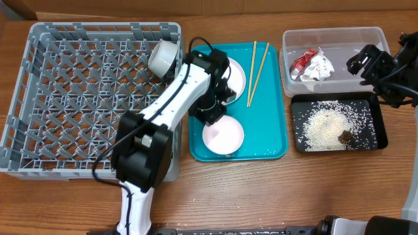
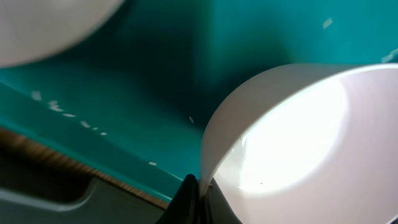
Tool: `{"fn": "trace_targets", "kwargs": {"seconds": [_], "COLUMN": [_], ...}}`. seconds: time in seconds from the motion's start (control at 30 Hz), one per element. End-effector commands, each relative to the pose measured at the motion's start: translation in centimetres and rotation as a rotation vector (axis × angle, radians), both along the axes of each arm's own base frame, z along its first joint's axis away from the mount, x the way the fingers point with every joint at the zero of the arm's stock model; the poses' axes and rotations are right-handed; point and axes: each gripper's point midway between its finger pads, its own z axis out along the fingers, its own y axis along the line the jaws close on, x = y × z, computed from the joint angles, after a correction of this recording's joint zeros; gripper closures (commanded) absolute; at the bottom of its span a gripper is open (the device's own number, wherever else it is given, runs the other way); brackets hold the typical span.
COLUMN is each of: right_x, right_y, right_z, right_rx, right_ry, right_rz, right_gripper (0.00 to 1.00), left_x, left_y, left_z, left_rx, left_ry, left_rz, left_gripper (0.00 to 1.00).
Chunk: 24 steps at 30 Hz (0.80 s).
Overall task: Sort waste into correct bins and load items into the dishwasher
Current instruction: 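Lift the pink bowl and carry it left over the rack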
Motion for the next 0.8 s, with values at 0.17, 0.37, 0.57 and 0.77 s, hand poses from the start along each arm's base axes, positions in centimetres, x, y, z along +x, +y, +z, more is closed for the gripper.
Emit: {"fn": "trace_targets", "kwargs": {"seconds": [0.17, 0.37, 0.57, 0.77], "right_x": [0.1, 0.1, 0.1, 0.1], "right_y": [-0.3, -0.3, -0.3, -0.3], "right_z": [0.7, 0.7, 0.7, 0.7], "right_rx": [-0.01, -0.009, -0.01, -0.01], "right_ry": [-0.021, -0.021, -0.021, -0.021], "right_rz": [-0.01, -0.01, -0.011, -0.011], "right_gripper": [0.0, 0.0, 0.0, 0.0], "left_x": [4.8, 3.3, 4.0, 4.4], "left_y": [8.6, 20.0, 21.2, 22.4], "left_z": [20.4, 24.7, 21.4, 18.2], "left_rx": [0.041, 0.465, 0.633, 0.825], "left_ry": [-0.681, -0.973, -0.967, -0.999], "left_rz": [0.617, 0.963, 0.952, 0.942], "left_gripper": [0.96, 0.96, 0.96, 0.96]}}
